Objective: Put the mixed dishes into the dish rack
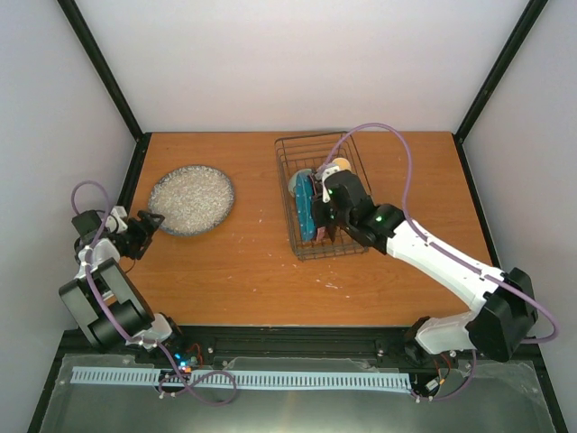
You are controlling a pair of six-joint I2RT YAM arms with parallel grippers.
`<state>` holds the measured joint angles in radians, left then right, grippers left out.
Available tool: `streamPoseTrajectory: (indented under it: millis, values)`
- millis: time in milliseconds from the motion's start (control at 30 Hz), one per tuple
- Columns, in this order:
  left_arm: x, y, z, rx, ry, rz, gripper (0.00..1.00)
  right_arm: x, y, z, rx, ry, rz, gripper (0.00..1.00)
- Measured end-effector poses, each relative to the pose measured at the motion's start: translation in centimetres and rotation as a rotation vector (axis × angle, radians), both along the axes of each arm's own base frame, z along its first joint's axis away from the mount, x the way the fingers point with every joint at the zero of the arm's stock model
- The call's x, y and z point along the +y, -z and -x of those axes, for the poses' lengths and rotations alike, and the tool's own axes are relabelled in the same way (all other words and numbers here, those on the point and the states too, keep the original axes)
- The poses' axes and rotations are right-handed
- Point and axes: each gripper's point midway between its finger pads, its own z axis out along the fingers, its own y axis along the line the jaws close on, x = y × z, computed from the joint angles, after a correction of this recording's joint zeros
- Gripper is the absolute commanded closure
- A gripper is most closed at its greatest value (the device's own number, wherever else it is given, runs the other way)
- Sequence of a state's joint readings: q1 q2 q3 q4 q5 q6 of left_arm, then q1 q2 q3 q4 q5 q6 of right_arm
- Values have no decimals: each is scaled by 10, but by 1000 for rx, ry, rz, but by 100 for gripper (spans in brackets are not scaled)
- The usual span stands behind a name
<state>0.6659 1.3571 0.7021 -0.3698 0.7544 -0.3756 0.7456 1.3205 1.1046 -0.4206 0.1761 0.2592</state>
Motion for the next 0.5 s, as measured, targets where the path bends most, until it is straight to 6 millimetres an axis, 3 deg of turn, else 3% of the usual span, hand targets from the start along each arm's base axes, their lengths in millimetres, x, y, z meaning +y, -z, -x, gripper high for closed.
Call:
streamPoseTrajectory:
  millis: [267, 500]
  values:
    - [0, -1, -3, -16, 7, 3, 8, 30, 15, -9, 70, -84, -16, 93]
    - [0, 0, -4, -21, 11, 6, 8, 28, 24, -17, 105, -67, -7, 93]
